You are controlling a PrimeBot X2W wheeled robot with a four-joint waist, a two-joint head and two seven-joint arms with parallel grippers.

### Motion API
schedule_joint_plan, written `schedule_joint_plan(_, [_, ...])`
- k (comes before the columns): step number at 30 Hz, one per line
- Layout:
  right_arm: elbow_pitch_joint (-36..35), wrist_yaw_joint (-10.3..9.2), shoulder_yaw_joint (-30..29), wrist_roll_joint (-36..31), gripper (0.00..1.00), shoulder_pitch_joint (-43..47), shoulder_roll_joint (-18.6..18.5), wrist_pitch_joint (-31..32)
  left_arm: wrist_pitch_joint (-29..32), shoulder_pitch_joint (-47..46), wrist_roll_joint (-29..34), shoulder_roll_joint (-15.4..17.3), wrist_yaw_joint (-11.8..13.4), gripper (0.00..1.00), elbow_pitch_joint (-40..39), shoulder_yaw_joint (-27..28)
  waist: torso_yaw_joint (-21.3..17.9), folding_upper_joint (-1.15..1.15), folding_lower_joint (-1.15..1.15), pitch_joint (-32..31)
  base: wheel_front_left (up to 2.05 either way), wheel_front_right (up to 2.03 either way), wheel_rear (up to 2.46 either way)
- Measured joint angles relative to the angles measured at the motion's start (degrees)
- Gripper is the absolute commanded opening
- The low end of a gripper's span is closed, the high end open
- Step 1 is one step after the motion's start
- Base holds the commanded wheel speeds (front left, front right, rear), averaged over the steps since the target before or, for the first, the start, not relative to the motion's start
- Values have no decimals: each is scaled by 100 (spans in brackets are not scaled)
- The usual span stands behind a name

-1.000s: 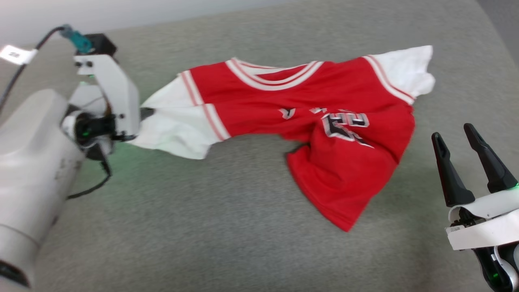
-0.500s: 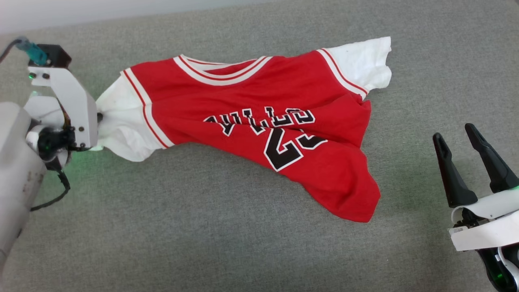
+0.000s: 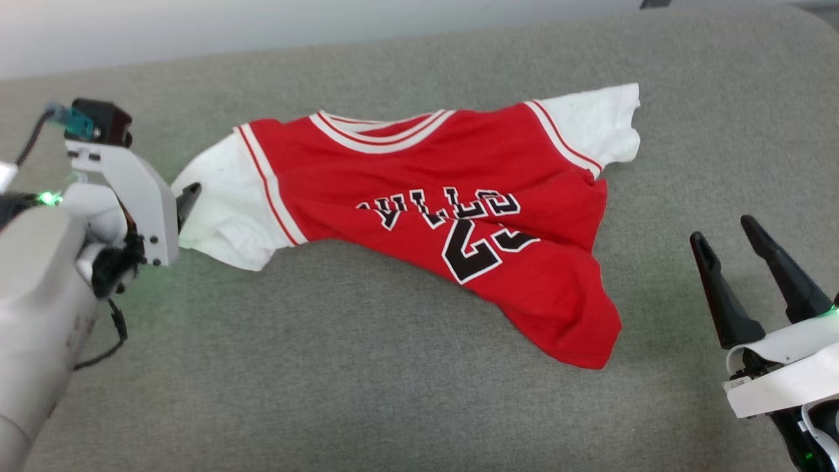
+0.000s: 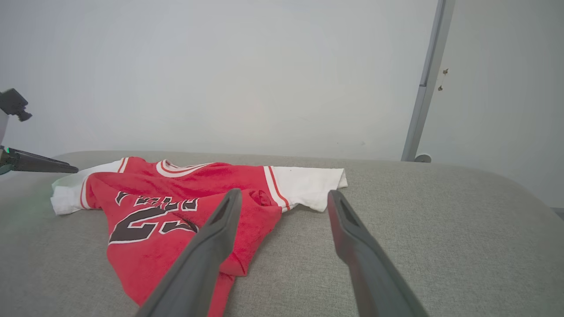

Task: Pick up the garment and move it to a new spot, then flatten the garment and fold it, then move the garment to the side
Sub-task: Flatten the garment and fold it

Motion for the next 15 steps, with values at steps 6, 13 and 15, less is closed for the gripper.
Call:
schedule_joint_plan(6, [123,0,108,14,100,40,-68,269,-1330,611,-264,-44,-3,100,-305,319,170,0,0,-330,0,0,0])
schedule_joint_plan(13, [320,0,179,194,100,81,-421,1116,-3026,1484,-26,-211,298,100,-1181,511,591,0,0,-528,0,0,0])
schedule_joint_plan(15, [349,0,258,246,100,-70,-548,1396,-3130,1773,8,-309,538,100,-1569,742,738,0,0,-536,0,0,0])
